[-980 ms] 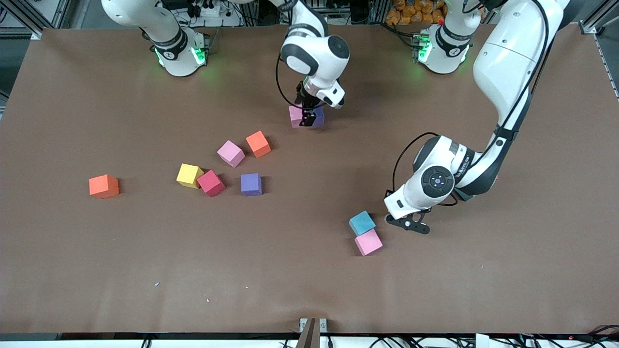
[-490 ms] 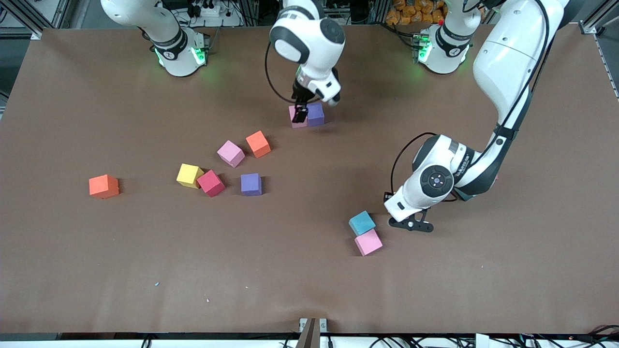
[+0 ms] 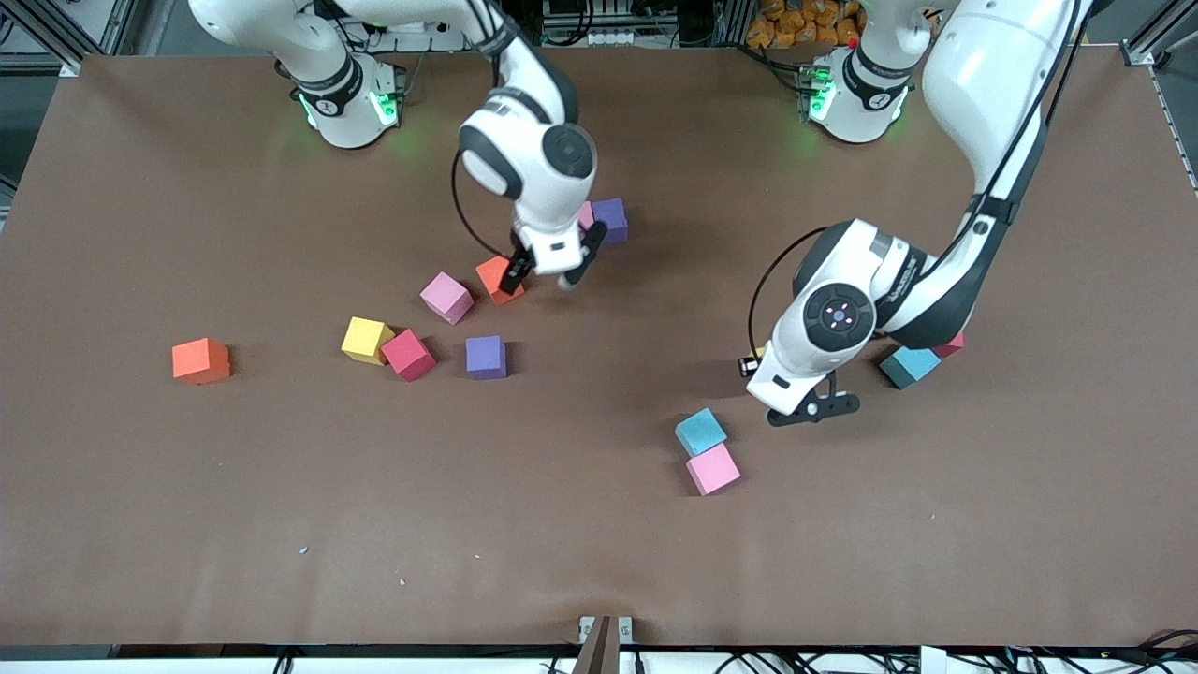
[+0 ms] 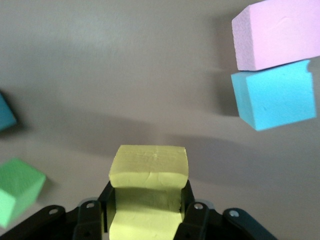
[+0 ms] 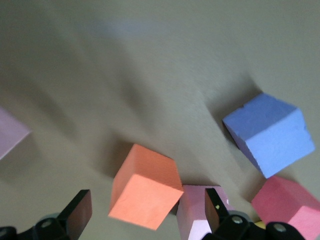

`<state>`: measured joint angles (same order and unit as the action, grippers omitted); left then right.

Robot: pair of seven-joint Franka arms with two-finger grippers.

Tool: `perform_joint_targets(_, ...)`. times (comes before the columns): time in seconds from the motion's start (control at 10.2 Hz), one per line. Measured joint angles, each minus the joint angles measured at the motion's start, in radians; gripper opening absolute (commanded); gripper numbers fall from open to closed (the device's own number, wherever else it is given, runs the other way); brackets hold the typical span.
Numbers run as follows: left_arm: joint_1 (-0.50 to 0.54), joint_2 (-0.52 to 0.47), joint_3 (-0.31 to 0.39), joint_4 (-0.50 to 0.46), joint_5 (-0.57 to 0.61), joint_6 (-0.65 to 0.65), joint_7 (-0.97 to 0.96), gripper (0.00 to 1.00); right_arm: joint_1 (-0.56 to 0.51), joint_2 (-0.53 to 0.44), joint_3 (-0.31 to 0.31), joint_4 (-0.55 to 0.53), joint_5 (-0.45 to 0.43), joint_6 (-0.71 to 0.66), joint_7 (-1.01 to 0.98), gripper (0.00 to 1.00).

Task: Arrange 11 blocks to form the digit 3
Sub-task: 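Grasp the orange cube with the right gripper while the left carries yellow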

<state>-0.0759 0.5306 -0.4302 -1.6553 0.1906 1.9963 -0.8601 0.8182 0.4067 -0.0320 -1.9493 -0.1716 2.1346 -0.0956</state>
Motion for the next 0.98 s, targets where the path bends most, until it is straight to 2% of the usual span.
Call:
perform_joint_targets(0.29,0.0,-0.123,-0.018,-0.117,-0.109,-0.005,-0.345,0.0,-0.042,-0.006,0.0,-0.188,0.054,0.262,0.102,1.0)
perform_joint_targets(0.59,-0.001,-0.173,-0.071,-0.212,-0.131,0.026,-0.781,0.0,-0.07,-0.028,0.0,-0.224,0.058,0.286,0.118,1.0)
perform_joint_targets(0.78,-0.002,-0.201,-0.123,-0.318,-0.132,0.145,-1.079,0.0,-0.088,-0.044,0.001,-0.243,0.067,0.287,0.118,1.0)
perform_joint_targets(0.88,-0.003,-0.212,-0.152,-0.381,-0.132,0.21,-1.18,0.0,-0.095,-0.045,0.001,-0.25,0.082,0.288,0.119,0.96)
perform_joint_targets(0.98,-0.004,-0.222,-0.183,-0.448,-0.132,0.274,-1.283,0.0,-0.098,-0.045,0.001,-0.258,0.113,0.294,0.119,0.74)
